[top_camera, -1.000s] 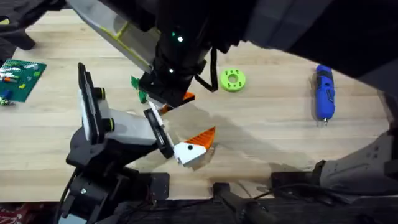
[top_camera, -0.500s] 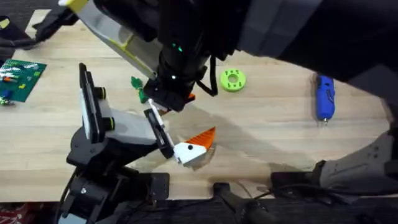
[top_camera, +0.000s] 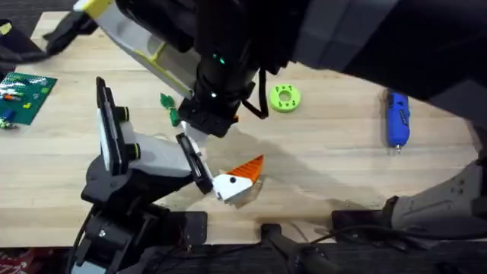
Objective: Pick up the gripper from the table and insert it into the empty holder that is missing its gripper. Then pick up a screw, insert it into the mounting hole, and use the screwdriver to tighten it. Finally, clean up the table by picking up the vegetable and placing it into the bucket.
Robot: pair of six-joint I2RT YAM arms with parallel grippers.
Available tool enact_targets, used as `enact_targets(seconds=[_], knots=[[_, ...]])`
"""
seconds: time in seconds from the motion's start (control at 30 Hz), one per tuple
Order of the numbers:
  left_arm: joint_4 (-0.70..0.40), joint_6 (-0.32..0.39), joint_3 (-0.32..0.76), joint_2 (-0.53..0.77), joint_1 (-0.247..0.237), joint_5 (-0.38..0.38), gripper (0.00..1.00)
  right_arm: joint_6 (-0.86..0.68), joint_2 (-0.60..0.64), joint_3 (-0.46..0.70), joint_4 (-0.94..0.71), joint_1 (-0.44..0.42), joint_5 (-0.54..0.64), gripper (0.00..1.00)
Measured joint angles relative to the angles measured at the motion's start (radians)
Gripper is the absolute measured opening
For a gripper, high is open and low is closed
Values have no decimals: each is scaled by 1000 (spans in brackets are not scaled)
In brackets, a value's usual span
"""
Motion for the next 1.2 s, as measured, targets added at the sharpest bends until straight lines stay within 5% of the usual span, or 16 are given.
enact_targets(seconds=[0.2,0.47,0.83,1.2], knots=[[0,0,0,0,0,-1,986,6,-7,-2,-5,-7,25,706],[0,1,0,0,0,-1,986,10,-20,-4,-12,-12,50,976],[0,4,0,0,0,-1,986,16,-125,-9,11,-7,9,994],[0,4,0,0,0,-1,986,39,-177,-9,9,-111,3,994]])
